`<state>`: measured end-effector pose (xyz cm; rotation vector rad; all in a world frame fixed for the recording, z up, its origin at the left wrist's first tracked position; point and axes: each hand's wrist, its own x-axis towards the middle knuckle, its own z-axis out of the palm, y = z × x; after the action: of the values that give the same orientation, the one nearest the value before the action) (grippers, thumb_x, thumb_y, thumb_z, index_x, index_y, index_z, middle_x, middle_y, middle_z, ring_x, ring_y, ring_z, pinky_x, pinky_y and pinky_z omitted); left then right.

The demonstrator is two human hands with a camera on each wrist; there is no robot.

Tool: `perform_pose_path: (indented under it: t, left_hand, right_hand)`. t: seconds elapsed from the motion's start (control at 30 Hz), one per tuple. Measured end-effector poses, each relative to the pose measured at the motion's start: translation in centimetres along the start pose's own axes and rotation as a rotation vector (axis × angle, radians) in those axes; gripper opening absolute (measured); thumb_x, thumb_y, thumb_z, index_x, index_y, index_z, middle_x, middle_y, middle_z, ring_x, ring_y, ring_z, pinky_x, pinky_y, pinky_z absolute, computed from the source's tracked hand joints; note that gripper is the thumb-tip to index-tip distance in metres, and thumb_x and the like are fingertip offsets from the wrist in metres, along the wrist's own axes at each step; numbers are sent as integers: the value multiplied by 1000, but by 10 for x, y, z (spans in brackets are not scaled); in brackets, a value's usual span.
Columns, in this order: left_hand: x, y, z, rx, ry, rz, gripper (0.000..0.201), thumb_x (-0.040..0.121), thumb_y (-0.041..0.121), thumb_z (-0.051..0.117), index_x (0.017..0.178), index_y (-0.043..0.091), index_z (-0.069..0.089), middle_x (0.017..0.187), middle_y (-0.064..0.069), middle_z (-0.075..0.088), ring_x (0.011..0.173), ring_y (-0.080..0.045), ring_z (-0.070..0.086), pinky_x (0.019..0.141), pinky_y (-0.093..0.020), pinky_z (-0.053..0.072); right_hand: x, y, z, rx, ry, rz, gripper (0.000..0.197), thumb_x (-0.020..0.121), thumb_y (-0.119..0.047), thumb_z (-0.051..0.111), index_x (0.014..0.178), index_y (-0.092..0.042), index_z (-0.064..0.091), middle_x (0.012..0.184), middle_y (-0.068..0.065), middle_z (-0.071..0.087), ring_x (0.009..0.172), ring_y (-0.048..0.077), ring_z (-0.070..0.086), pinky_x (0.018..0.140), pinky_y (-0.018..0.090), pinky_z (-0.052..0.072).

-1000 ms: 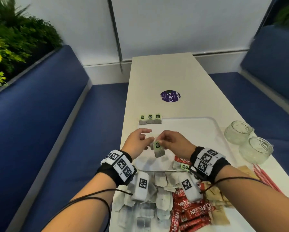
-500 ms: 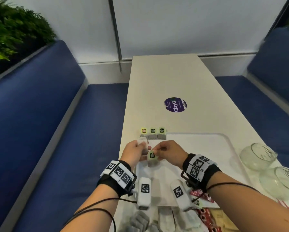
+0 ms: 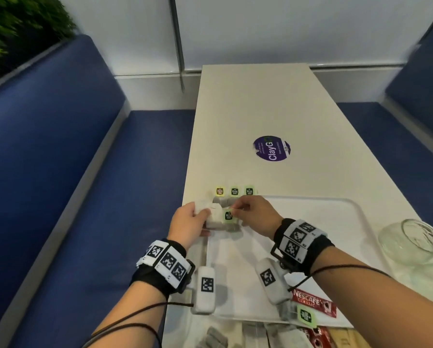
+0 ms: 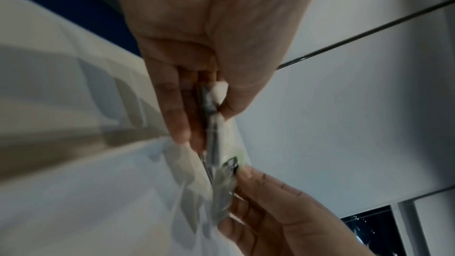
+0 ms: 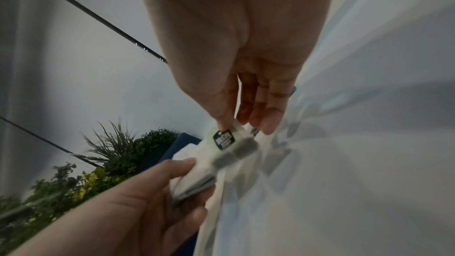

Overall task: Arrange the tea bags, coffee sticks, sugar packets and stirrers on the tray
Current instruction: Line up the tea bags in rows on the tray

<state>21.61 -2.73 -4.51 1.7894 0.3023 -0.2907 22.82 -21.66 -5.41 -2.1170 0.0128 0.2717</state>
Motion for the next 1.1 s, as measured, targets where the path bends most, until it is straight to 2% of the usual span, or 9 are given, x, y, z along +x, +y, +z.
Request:
perform_pose_path:
  t: [0.1, 0.27, 0.47, 0.6, 0.7, 0.77, 0.83, 0.97, 1.1]
  left_hand:
    - [5, 2, -10, 29, 74, 47, 10, 96, 14, 58, 93, 8, 65, 91, -14, 69, 79, -27, 70, 66, -41, 62]
    - [7, 3, -19, -44, 56, 22, 14, 96, 12, 56, 103, 10, 68, 98, -8, 72, 80, -22, 71, 63, -33, 61]
    - [3, -1, -23, -146, 47, -21, 15, 96, 8, 55, 104, 8, 68, 99, -9, 73, 74, -23, 73, 58, -31, 59]
    - [-2, 0, -21, -169, 9, -34, 17, 96, 4, 53, 105, 8, 68, 98, -9, 74, 73, -22, 74, 61, -33, 61]
    - [-5, 3, -19, -159, 0, -23, 18, 95, 3, 53, 105, 8, 68, 99, -11, 74, 74, -22, 73, 65, -35, 62]
    - [-9, 7, -17, -160, -1, -4, 17, 95, 3, 54, 102, 9, 69, 100, -11, 74, 74, -21, 72, 65, -34, 61]
    - [-14, 12, -14, -165, -1, 24, 17, 95, 4, 56, 100, 11, 69, 99, -11, 74, 77, -22, 72, 64, -33, 60]
    - [-26, 25, -2, -170, -35, 75, 17, 95, 5, 59, 107, 11, 69, 98, -10, 75, 81, -24, 74, 62, -31, 60]
    - [-33, 26, 7, -97, 99, 131, 9, 91, 11, 64, 94, 7, 72, 89, -11, 75, 81, -24, 74, 60, -29, 58]
  right_hand:
    - [11, -2, 4, -93, 41, 19, 7, 87, -16, 67, 81, -16, 65, 72, -8, 59, 66, 9, 55, 62, 17, 42]
    - [31, -14, 6, -99, 103, 6, 3, 86, -14, 70, 88, -12, 71, 75, -7, 62, 67, 2, 54, 58, 9, 38]
    - [45, -23, 6, -100, 163, 21, 1, 86, -15, 70, 86, -14, 70, 77, -5, 63, 74, 11, 56, 69, 22, 43]
    - [49, -22, 5, -112, 188, 43, 5, 87, -16, 68, 90, -12, 69, 76, -6, 60, 77, 13, 56, 61, 17, 39]
    - [46, -21, 2, -65, 222, 49, 17, 86, -22, 70, 100, -14, 65, 91, -1, 64, 81, 12, 56, 61, 11, 39]
    - [36, -24, -1, 10, 222, 30, 24, 85, -28, 72, 103, -14, 65, 94, -2, 64, 83, 13, 58, 71, 22, 48]
    - [20, -32, -3, 153, 155, 20, 27, 85, -33, 72, 100, -12, 67, 89, -1, 66, 75, 13, 61, 71, 31, 52]
    - [-11, -41, -5, 233, -43, -18, 19, 88, -22, 69, 94, -5, 66, 74, 4, 66, 60, 14, 61, 57, 26, 48]
    - [-30, -38, -11, 160, 74, -21, 15, 86, -19, 70, 79, -8, 63, 67, 5, 65, 58, 16, 62, 58, 27, 47]
